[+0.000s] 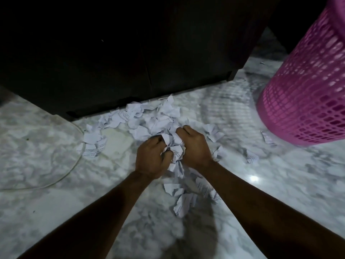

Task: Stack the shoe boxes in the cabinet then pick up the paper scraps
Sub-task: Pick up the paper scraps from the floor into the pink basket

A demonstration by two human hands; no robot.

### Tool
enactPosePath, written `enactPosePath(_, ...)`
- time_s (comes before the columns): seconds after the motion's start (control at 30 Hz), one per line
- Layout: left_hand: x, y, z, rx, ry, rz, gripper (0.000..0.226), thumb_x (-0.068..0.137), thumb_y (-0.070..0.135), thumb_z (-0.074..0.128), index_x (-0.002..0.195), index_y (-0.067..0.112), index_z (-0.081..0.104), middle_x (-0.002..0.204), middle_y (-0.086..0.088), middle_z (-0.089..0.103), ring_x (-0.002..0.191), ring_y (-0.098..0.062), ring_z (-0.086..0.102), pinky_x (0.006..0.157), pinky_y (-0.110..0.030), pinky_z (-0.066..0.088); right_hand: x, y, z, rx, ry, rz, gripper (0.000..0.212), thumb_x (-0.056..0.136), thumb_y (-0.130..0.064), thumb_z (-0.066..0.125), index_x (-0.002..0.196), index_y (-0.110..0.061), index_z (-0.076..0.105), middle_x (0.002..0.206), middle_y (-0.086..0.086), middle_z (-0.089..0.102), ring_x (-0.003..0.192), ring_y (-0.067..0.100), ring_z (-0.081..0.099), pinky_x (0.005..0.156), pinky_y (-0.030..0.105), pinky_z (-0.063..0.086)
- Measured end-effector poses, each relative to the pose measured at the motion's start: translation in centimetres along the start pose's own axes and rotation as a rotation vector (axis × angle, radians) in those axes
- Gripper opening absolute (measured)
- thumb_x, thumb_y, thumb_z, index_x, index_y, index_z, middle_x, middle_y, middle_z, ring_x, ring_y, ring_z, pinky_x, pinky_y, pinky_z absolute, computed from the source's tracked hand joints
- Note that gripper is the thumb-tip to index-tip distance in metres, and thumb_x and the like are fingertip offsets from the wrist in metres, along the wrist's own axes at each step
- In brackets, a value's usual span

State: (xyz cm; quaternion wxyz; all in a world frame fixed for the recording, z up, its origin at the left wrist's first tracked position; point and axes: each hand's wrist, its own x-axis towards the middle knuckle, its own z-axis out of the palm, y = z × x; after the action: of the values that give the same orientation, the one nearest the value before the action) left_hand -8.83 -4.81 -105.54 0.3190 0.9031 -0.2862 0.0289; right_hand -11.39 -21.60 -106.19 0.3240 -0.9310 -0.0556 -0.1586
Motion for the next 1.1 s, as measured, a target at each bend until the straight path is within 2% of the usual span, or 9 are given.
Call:
enactPosePath(0.33,10.9,11.7,-5.1,-0.019,0.281,0.368,0.025,0.079,0.017,0.055,0.088,0.003,0.074,0.082,-0.012,0.07,0.076,-0.025,0.061,0.07,-0.022,0.039,4.4,-2.1,-15.6,-0.066,0.352,0.029,0.024,0.088,-0.031,0.065,0.092,-0.008,0.066,0.081,0.007,0.061,0.071,0.02,0.057,0.061,0.031,0.042)
enactPosePath(0.43,15.7,16.8,-7.3,-0.052,0.322,0.503,0.029,0.08,0.016,0.055,0.094,0.002,0.076,0.088,-0.012,0.074,0.078,-0.031,0.068,0.069,-0.034,0.054,6.8,-2.6,-22.6,-0.145,0.436,0.012,0.021,0.083,-0.029,0.066,0.085,-0.009,0.063,0.076,0.008,0.063,0.067,0.026,0.06,0.058,0.031,0.042)
enactPosePath(0.53,20.5,22.8,-8.6,-0.095,0.376,0.602,0.023,0.079,0.014,0.053,0.083,-0.001,0.071,0.083,-0.012,0.071,0.072,-0.03,0.064,0.061,-0.042,0.051,8.7,-2.4,-29.9,-0.223,0.521,0.025,0.025,0.084,-0.031,0.063,0.083,-0.006,0.064,0.075,0.01,0.067,0.068,0.03,0.065,0.058,0.038,0.048)
enactPosePath(0.63,24.9,29.1,-8.8,-0.116,0.37,0.665,0.017,0.079,0.016,0.055,0.072,0.002,0.06,0.076,-0.008,0.062,0.065,-0.023,0.054,0.053,-0.04,0.042,9.6,-0.4,-36.4,-0.221,0.608,0.06,0.037,0.083,-0.037,0.064,0.09,-0.001,0.069,0.082,0.011,0.073,0.075,0.021,0.067,0.064,0.045,0.054)
enactPosePath(0.73,28.4,34.6,-6.9,-0.106,0.302,0.672,0.025,0.081,0.025,0.05,0.076,0.004,0.062,0.082,-0.006,0.066,0.071,-0.025,0.06,0.058,-0.041,0.048,9.2,2.6,-41.4,-0.22,0.642,0.148,0.042,0.081,-0.042,0.063,0.094,-0.004,0.074,0.091,0.014,0.078,0.084,0.01,0.058,0.07,0.048,0.057)
enactPosePath(0.83,30.2,38.6,-3.4,-0.097,0.197,0.692,0.023,0.081,0.032,0.048,0.068,0.013,0.047,0.084,-0.004,0.066,0.074,-0.026,0.061,0.061,-0.037,0.047,7.3,5.8,-44.2,-0.165,0.653,0.28,0.037,0.081,-0.039,0.068,0.098,-0.007,0.076,0.092,0.005,0.08,0.087,0.008,0.064,0.077,0.049,0.059)
enactPosePath(0.9,31.3,39.8,-0.6,-0.071,0.046,0.673,0.024,0.083,0.035,0.049,0.069,0.016,0.044,0.083,-0.002,0.061,0.077,-0.027,0.061,0.064,-0.038,0.047,5.8,7.5,-45.0,-0.195,0.582,0.407,0.033,0.082,-0.037,0.069,0.099,-0.01,0.077,0.093,0.005,0.078,0.093,0.013,0.069,0.083,0.047,0.059)
enactPosePath(1.03,32.4,40.2,3.8,0.246,-0.46,0.601,0.031,0.086,0.044,0.051,0.096,0.018,0.066,0.108,-0.003,0.069,0.104,-0.028,0.064,0.086,-0.035,0.052,4.0,10.0,-45.0,-0.428,-0.069,0.712,0.029,0.096,-0.035,0.063,0.119,-0.018,0.068,0.12,0.011,0.069,0.115,0.035,0.065,0.093,0.037,0.048)
enactPosePath(1.1,32.5,39.9,4.6,0.356,-0.578,0.545,0.031,0.092,0.04,0.059,0.114,0.021,0.069,0.121,0.002,0.066,0.114,-0.024,0.061,0.098,-0.036,0.049,3.5,9.9,-44.8,-0.367,-0.23,0.872,0.062,0.087,-0.04,0.08,0.14,-0.017,0.055,0.14,0.01,0.058,0.128,0.033,0.056,0.105,0.035,0.044)
